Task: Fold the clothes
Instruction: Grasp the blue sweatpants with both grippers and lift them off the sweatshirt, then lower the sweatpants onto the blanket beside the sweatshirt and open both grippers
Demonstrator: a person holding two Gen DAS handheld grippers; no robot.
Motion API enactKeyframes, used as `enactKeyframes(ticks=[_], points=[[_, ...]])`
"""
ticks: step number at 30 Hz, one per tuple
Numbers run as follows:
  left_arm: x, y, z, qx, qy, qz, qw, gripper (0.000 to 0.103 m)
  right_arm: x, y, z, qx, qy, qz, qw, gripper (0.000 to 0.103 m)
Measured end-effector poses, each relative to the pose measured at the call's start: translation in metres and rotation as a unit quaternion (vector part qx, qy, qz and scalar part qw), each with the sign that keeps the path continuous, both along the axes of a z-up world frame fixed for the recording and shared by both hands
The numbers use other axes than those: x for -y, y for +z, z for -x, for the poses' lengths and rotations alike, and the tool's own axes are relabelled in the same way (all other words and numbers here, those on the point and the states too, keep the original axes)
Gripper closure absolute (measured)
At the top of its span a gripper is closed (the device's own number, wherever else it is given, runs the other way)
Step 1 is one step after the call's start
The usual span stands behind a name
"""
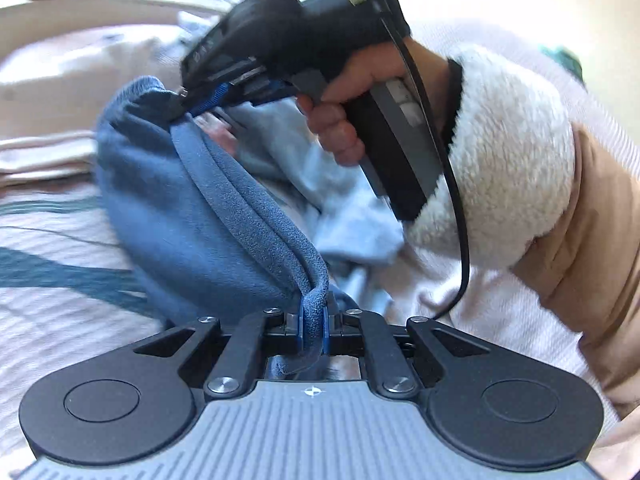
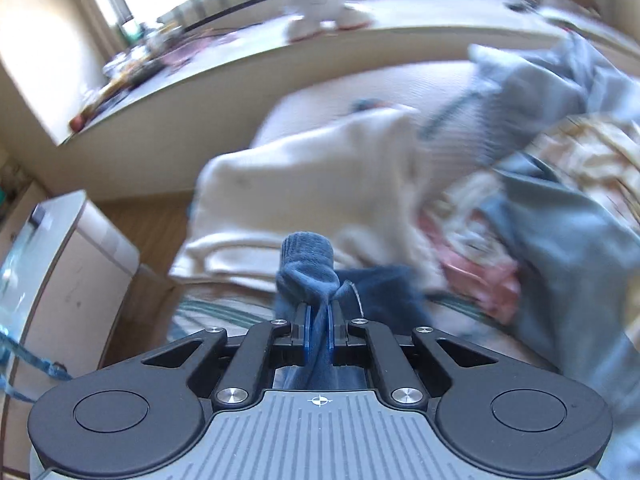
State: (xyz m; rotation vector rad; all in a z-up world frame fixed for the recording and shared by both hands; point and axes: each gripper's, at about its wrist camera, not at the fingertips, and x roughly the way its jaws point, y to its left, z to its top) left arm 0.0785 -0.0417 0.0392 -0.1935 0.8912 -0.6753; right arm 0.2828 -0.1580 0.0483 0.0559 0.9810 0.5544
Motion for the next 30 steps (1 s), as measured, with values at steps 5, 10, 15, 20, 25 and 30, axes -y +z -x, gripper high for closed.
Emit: enactKeyframes(ticks=[5,10,15,20,25,30], points=[[0.041,-0.029,-0.018,-0.024,-0.030,-0.022,0.9990,0.091,0.034,-0.035,-0.016,-0.017,-0.027,0.012,0.999,0.095],[0.066,-0.050,-0.029,-0.047,-0.063,-0.042,0.9960,0.075,0.045,-0.058,-0.023,-0.019,-0.049,0.039,0.998,0.095],[0.057,-0.046,-0.024,-0.027,-0.052,-0.064,0.9962,0.033,0.050,-0.077,-0.024,-0.021,-0.054,0.021,0.998,0.088],[0.031,-0.036,-0.010,-0.028,-0.041,-0.072,0.9962,0.023,0.054,-0.084,-0.024,-0.017,-0.076,0.028,0.997,0.074],[-0.007,-0.029,0.009,-0.031,-0.006,-0.073,0.9968,0.021,0.074,-0.062,-0.013,0.014,-0.130,-0.002,0.991,0.067],[-0.024,-0.021,0.012,-0.027,0.057,-0.065,0.9958,0.019,0.097,-0.030,0.012,0.047,-0.158,-0.026,0.986,0.052]])
